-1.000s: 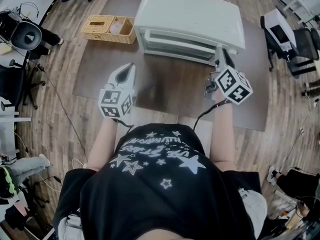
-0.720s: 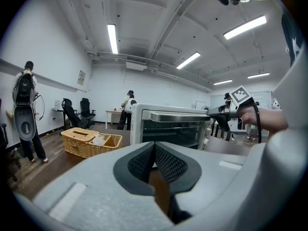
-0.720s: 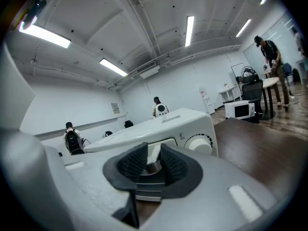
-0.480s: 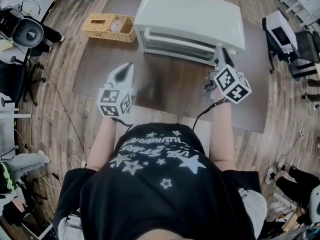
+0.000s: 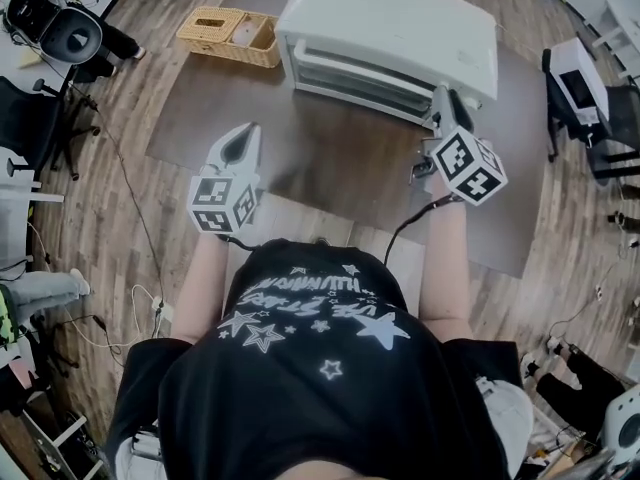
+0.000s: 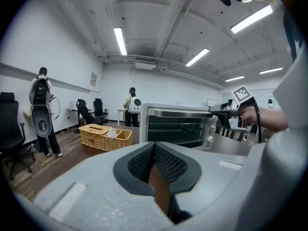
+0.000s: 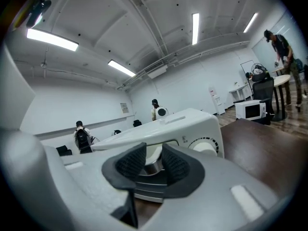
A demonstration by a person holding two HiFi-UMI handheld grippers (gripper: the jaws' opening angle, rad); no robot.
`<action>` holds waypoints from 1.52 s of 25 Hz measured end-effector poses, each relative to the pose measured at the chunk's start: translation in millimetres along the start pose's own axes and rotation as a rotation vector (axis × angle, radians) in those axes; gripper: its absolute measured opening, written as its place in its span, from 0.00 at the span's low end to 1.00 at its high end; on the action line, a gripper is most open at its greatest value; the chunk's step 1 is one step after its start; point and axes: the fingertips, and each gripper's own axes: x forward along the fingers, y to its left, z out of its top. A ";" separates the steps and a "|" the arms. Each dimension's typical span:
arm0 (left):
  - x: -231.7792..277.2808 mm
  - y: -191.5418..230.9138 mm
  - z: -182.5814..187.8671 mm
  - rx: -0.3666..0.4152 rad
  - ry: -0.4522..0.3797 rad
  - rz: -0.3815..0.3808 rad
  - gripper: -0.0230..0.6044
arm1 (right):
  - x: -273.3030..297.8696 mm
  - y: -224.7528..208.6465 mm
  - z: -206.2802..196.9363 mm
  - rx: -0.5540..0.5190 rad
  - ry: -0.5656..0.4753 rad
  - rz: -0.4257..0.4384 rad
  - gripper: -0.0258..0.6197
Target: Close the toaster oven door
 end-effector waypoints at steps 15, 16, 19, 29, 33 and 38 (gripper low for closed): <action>-79.6 -9.4 -32.9 -0.028 0.009 0.110 0.05 | -33.6 23.0 -25.8 -0.033 0.019 0.114 0.24; -86.7 -11.5 -36.6 -0.037 0.009 0.116 0.05 | -37.3 27.1 -30.4 -0.037 0.028 0.123 0.24; -110.6 -20.5 -49.6 -0.063 0.013 0.133 0.05 | -51.8 40.3 -42.3 -0.054 0.051 0.151 0.16; -219.0 -64.5 -89.7 -0.107 0.015 0.211 0.05 | -132.4 86.9 -76.1 -0.121 0.130 0.293 0.04; -276.5 -86.4 -102.4 -0.114 -0.001 0.253 0.05 | -182.4 105.1 -91.2 -0.144 0.153 0.347 0.04; -339.8 -122.2 -129.2 -0.144 -0.004 0.303 0.05 | -252.2 110.7 -118.8 -0.171 0.209 0.403 0.04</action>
